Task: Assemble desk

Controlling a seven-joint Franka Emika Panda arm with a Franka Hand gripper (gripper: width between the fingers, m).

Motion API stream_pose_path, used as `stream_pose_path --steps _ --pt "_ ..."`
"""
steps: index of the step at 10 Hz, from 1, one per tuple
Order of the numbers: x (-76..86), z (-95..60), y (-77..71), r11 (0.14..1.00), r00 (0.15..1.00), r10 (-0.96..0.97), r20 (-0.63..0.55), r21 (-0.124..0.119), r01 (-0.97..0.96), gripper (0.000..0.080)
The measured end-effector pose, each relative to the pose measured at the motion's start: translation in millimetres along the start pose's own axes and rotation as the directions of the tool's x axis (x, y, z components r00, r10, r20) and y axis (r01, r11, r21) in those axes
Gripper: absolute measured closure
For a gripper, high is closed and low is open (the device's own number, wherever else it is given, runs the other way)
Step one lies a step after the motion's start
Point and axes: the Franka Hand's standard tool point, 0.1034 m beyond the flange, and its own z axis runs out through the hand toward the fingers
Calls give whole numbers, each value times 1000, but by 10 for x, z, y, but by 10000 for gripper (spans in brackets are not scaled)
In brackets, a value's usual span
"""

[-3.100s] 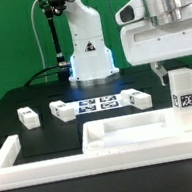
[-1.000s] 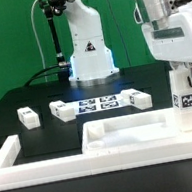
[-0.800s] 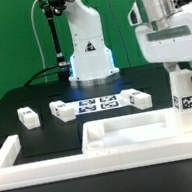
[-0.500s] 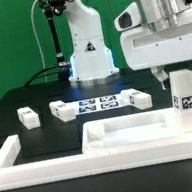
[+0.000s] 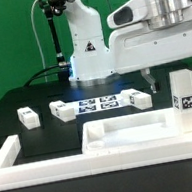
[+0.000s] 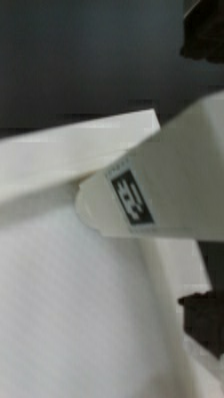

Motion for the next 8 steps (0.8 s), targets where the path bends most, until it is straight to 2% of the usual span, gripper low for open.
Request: stream_pose_path --steps 2,4,5,6,8 --pt "-7 4 -7 1000 1000 1 3 -1 -1 150" --pt "-8 5 -10 1000 1000 25 3 1 -25 398" --pt "-8 5 -18 990 990 140 3 2 -140 511" --pt "-7 4 -16 987 987 164 3 2 -164 511" --pt "-4 6 -22 939 939 345 3 3 -345 511"
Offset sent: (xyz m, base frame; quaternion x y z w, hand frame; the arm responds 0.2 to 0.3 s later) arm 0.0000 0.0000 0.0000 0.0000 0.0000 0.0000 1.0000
